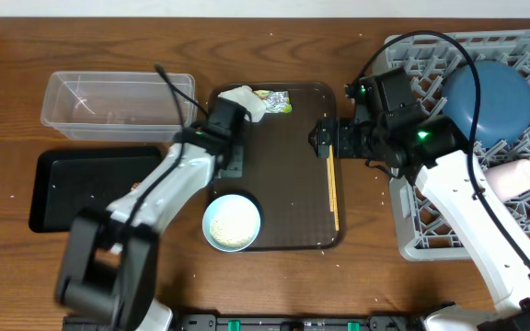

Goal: Sort waste into correct bins and load items into the dishwasher rack
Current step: 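Reach left gripper to the orange carrot on the tray and grasp it, then move the carrot left and release it onto the small black tray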

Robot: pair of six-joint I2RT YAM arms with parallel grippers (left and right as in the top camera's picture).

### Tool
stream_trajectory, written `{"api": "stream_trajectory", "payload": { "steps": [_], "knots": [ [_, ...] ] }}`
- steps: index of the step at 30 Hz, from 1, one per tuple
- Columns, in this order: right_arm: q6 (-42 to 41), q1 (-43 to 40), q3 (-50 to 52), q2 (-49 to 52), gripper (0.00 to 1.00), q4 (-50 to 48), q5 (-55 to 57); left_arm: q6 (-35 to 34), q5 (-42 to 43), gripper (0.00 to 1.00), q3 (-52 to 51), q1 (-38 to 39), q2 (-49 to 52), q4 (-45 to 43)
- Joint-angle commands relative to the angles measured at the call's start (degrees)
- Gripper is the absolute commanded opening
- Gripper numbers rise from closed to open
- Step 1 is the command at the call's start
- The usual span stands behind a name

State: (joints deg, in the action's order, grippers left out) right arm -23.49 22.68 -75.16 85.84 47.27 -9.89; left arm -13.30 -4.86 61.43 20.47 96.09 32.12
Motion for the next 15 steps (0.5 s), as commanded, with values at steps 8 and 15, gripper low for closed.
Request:
{"api": "stream_trajectory", "payload": {
  "steps": [8, 15],
  "knots": [
    [-0.5, 0.17, -0.15, -0.22, 0.99, -0.63, 0.9, -3.56, -1.49, 0.23, 1.86, -7.74, -23.65, 11.89],
    [-1.2, 0.17, -0.15, -0.22, 0.99, -1.27, 0.87, -18.23, -9.64, 0.23, 1.31, -21.35, -27.32, 20.35]
  ]
}}
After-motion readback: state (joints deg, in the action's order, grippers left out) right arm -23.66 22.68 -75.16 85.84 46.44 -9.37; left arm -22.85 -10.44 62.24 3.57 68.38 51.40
